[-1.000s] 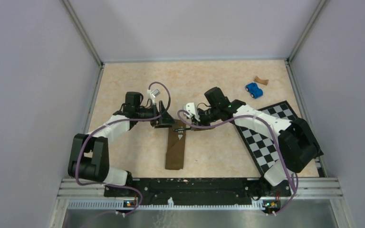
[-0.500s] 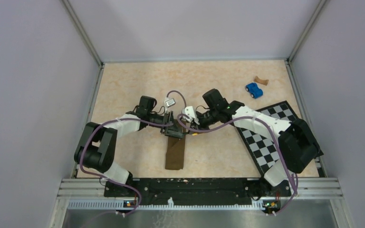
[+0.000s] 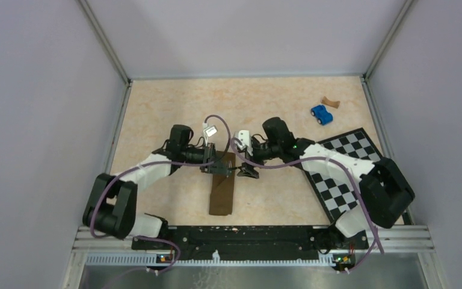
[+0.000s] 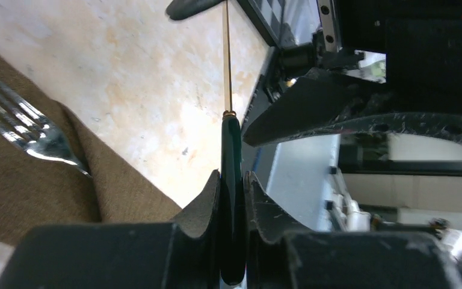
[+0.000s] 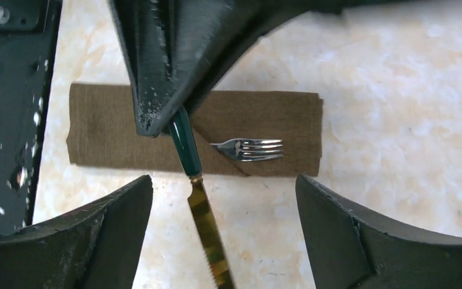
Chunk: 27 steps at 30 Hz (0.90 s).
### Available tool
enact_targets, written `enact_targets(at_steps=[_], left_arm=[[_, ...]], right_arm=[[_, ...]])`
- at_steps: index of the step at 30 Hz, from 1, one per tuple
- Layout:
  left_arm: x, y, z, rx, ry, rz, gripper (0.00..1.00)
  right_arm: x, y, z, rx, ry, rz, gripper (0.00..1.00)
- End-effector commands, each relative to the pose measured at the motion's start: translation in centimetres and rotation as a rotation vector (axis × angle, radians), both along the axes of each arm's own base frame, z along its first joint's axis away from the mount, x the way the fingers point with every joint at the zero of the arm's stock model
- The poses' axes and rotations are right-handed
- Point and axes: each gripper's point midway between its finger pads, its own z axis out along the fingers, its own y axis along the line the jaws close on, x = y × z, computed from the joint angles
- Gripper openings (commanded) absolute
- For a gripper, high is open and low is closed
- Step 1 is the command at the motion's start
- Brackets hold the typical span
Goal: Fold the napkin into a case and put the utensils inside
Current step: Pass from the left arm to the right
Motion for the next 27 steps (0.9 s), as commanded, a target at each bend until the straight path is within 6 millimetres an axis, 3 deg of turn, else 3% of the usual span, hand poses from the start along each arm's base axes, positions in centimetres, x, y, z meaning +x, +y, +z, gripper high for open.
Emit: enact_targets(at_steps=[1,4,8,15,16,19,21,27], left_arm=[[1.7,0.5,2.6,0.000,-0.232,0.184,0.00],[2.1,1.4,3.7,-0.036,-0.328,0.336,0.00],[3.1,2.8,4.2,-0.017,-0.408,0.480,0.00],[4.1,4.5,4.6,0.030,-0.508,0.596,0.00],[4.1,4.6,4.8,0.030,-0.518,0.604,0.00],[4.1,4.9,5.1,0.028,-0.534,0.624,0.00],[4.1,5.1,5.2,0.023,-0.540,0.640,0.00],[4.2,5.3,5.4,0.016,-0.543,0.662,0.00]], right_arm=[[2.5,1.4,8.5,0.326,-0.008,-0.280,0.87],[5.2,0.8,10.6,0.387,0.293,-0.593,0.87],[6.2,1.1,10.3,0.382,0.639,-0.794,0.87],[8.0,-0.2,10.2,0.642,0.773,-1.112,0.89],[8.4,-0.5,9.3,0.618,0.817,-1.197,0.93],[9.0,0.3,9.2,0.577,0.897,-1.271,0.94],[8.9,1.1,9.1,0.584,0.956,-1.261,0.80],[9.4,2.1,8.1,0.596,1.029,-1.324,0.60]])
